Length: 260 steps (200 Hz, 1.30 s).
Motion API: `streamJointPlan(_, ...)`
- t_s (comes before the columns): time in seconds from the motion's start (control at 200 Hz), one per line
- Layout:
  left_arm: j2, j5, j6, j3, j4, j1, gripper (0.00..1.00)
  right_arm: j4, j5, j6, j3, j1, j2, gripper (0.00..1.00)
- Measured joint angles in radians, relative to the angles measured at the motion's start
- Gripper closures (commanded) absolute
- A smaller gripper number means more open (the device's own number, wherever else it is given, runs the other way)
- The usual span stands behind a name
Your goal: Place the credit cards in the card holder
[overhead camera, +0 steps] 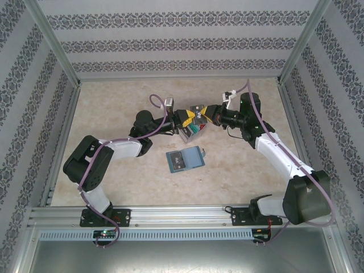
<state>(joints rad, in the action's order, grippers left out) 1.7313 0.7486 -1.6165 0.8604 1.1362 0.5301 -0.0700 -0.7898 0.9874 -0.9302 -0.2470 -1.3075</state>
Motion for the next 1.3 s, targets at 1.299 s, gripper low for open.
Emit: streamJointPlan(1.299,0.063,-0.033,-0.012,0.045,0.047,0.007,0.9,0.038,-0.05,-0.036,0.026,-0.032,0.005,0.65)
